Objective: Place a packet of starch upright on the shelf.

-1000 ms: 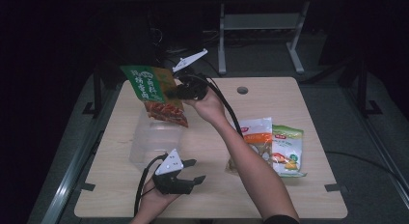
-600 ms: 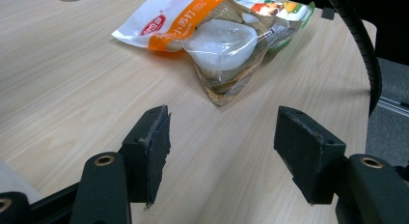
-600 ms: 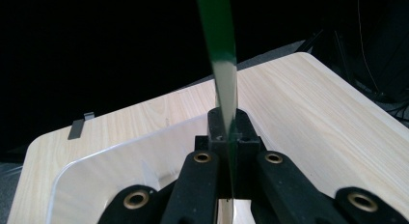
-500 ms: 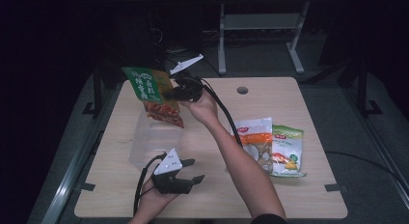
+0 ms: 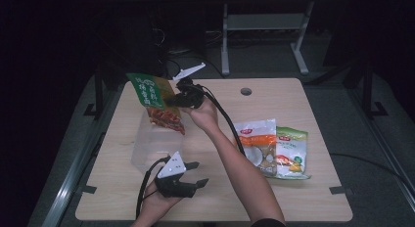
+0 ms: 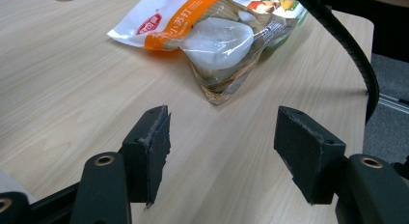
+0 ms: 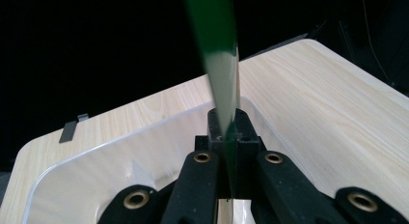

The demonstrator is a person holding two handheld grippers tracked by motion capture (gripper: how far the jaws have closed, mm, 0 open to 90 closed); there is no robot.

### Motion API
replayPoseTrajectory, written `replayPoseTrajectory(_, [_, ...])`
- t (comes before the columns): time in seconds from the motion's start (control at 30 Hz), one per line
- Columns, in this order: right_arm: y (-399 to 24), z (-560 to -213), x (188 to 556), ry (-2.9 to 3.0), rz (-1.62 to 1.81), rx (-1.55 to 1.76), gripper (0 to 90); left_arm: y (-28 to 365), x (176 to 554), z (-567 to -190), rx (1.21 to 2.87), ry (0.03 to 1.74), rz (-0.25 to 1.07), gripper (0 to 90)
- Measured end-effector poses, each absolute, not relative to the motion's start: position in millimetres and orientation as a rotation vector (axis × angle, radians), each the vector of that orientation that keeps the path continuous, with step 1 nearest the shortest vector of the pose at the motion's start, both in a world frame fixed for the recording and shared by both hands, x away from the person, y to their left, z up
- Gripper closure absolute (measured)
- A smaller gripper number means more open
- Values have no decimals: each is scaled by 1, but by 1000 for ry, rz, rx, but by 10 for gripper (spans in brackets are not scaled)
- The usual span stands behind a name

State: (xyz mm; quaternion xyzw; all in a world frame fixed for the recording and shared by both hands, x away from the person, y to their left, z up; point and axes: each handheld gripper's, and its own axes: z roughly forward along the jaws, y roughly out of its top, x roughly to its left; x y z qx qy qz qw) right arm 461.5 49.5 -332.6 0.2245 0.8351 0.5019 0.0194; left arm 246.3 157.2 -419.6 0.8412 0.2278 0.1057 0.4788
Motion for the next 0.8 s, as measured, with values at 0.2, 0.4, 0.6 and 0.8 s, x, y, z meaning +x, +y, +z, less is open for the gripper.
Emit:
replayPoseTrajectory(0.2, [48,-336,462,2577,1576,707,899,157,246,-420,2053,556,258,369])
replayPoseTrajectory(0.4, [49,-352,463,2607,1543,729,898,157,246,-419,2054,554,259,368])
replayPoseTrajectory(0.6, [46,-362,465,2611,1562,754,897,157,246,-419,2048,560,258,368])
replayPoseTrajectory(0.8, [40,-365,467,2596,1591,774,893,157,247,-419,2057,557,259,367])
